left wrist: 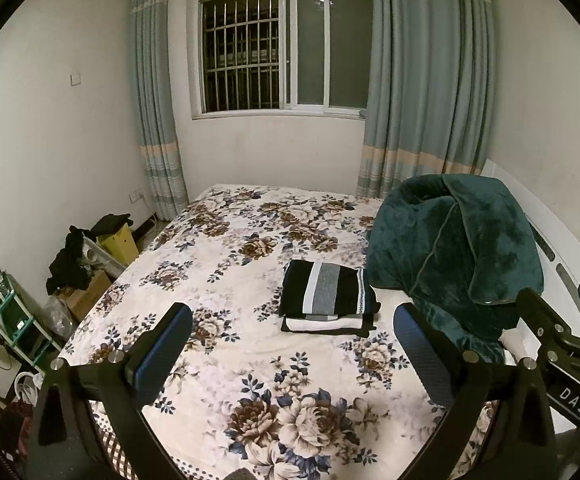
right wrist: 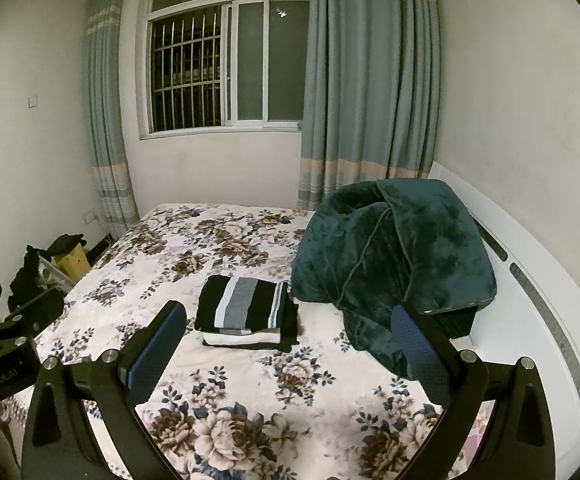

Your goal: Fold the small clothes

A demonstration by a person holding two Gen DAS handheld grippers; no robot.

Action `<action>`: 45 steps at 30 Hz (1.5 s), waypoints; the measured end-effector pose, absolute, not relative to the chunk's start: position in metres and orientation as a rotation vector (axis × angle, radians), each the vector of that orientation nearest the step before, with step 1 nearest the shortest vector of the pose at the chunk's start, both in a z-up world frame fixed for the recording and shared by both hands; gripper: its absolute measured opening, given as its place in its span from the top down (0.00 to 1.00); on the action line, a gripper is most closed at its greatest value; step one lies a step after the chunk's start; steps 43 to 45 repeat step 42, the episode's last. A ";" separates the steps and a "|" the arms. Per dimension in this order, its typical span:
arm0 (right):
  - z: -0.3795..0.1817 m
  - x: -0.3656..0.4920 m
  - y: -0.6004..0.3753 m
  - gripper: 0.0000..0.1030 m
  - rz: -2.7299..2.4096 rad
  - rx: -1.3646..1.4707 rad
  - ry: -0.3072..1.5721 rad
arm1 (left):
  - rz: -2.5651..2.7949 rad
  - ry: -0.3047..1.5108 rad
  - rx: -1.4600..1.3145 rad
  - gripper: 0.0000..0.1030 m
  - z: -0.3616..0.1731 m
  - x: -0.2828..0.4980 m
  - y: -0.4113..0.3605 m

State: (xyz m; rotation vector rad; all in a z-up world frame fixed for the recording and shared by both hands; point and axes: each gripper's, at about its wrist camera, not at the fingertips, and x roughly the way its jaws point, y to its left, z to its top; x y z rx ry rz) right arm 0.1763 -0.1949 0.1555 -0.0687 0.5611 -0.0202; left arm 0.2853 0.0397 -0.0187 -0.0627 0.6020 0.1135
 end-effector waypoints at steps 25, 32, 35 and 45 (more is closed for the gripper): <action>0.155 0.175 -0.192 0.00 -0.014 -0.073 0.560 | 0.118 0.603 -0.065 0.00 -0.021 0.281 0.037; 0.153 0.175 -0.192 0.00 -0.012 -0.072 0.560 | 0.119 0.603 -0.066 0.00 -0.020 0.279 0.037; 0.152 0.175 -0.192 0.00 -0.014 -0.072 0.559 | 0.123 0.601 -0.068 0.00 -0.019 0.276 0.037; 0.151 0.175 -0.191 0.00 -0.014 -0.072 0.560 | 0.139 0.591 -0.065 0.00 -0.016 0.256 0.041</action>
